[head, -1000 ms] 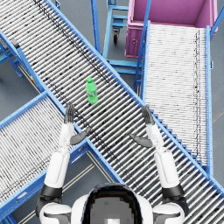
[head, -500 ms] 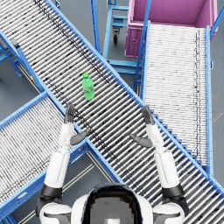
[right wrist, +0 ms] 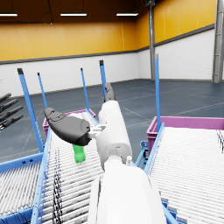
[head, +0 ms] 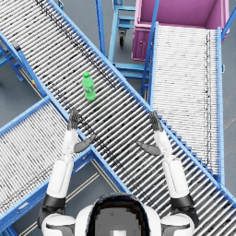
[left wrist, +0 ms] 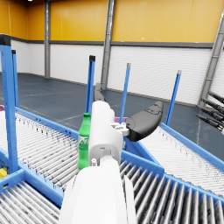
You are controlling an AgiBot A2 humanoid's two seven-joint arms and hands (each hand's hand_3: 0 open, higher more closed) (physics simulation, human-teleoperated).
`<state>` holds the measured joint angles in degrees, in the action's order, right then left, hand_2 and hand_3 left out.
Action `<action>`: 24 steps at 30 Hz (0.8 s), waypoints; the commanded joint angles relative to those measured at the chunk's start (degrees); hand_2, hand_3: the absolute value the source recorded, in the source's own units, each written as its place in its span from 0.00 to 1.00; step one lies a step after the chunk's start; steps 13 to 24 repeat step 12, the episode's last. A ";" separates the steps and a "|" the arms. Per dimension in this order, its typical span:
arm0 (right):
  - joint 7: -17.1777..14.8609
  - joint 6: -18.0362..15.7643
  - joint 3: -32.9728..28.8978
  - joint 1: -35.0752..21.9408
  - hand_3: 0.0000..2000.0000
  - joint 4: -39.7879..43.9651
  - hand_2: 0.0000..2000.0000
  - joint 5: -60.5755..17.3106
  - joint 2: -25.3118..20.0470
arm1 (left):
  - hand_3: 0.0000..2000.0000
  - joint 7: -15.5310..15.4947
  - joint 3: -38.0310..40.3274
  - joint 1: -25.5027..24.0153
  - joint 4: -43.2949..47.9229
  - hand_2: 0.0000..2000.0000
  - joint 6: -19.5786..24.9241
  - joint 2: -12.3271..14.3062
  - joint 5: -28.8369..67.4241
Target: Pick up the oil and place it on the left assembly line, put the cola on the right, and keep Sprite still
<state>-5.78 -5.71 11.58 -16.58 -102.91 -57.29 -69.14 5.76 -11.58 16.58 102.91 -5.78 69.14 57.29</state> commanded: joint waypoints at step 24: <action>0.00 0.00 0.00 0.00 0.00 0.00 0.00 0.00 0.00 | 0.00 0.00 0.00 0.00 0.00 0.00 0.00 0.00 0.00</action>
